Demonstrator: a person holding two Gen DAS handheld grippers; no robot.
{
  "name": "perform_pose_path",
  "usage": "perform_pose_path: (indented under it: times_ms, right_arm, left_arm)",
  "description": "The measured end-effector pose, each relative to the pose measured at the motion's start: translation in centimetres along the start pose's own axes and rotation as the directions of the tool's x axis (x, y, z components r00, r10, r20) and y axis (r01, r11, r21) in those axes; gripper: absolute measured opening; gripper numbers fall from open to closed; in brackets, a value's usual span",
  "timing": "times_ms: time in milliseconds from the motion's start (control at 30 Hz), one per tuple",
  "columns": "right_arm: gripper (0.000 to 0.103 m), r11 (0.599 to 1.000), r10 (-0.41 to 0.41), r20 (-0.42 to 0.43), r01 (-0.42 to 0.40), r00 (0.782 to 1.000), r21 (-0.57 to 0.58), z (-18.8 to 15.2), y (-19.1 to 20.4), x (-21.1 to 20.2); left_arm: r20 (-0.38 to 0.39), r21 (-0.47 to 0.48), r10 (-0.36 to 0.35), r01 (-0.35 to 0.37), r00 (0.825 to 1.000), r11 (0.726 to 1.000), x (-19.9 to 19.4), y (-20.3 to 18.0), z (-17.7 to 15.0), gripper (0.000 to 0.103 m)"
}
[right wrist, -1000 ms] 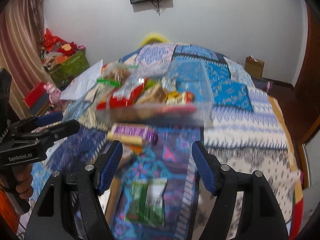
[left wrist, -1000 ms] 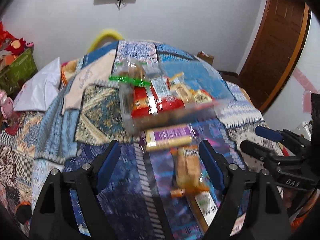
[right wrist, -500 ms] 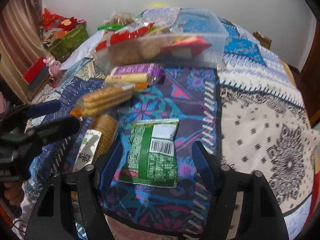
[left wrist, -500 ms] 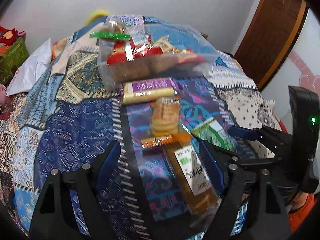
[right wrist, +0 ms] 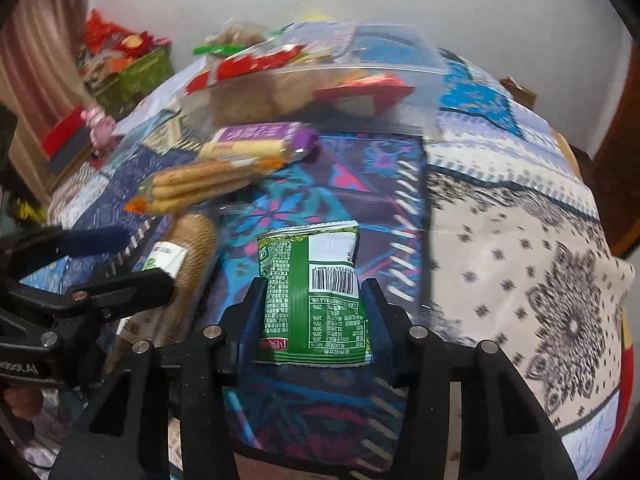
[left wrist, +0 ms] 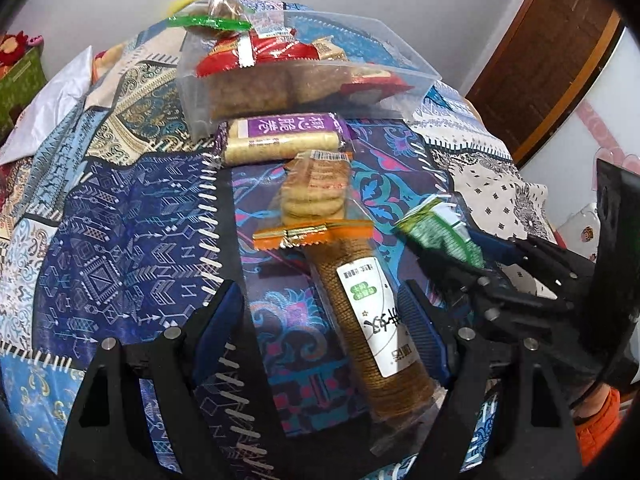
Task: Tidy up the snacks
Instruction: 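Grasp the tall biscuit roll with the left tool while the right grasps the green chip bag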
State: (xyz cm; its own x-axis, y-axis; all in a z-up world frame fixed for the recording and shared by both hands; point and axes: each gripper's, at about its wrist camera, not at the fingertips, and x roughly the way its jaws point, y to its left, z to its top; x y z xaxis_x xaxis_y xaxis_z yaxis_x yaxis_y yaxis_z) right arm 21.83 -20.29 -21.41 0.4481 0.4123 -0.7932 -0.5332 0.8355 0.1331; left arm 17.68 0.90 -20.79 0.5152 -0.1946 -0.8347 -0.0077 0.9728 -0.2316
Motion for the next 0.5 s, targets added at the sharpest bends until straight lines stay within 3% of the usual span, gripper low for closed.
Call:
perform_pose_path:
  times_ms: [233,267,367,500]
  right_arm:
    - [0.044,0.998,0.012,0.034,-0.014,0.999,0.069,-0.1,-1.9,-2.0]
    - [0.044,0.997,0.014,0.037,-0.017,0.999,0.073,-0.1,-1.9,-2.1]
    - [0.044,0.996,0.016,0.053,-0.021,0.998,0.087,0.0,-2.2,-2.8]
    - [0.044,0.995,0.022,0.065,-0.028,0.998,0.095,0.2,-2.2,-3.1]
  left_arm:
    - [-0.023,0.001,-0.02,0.02,1.0,1.0,1.8,-1.2,-0.1,0.078]
    - [-0.015,0.013,-0.01,0.01,1.0,1.0,1.9,-1.6,-0.1,0.076]
    - [-0.003,0.057,0.028,-0.028,1.0,0.998,2.4,-2.6,-0.1,0.053]
    - [-0.003,0.078,0.02,-0.019,1.0,0.997,2.4,-3.1,0.0,0.043]
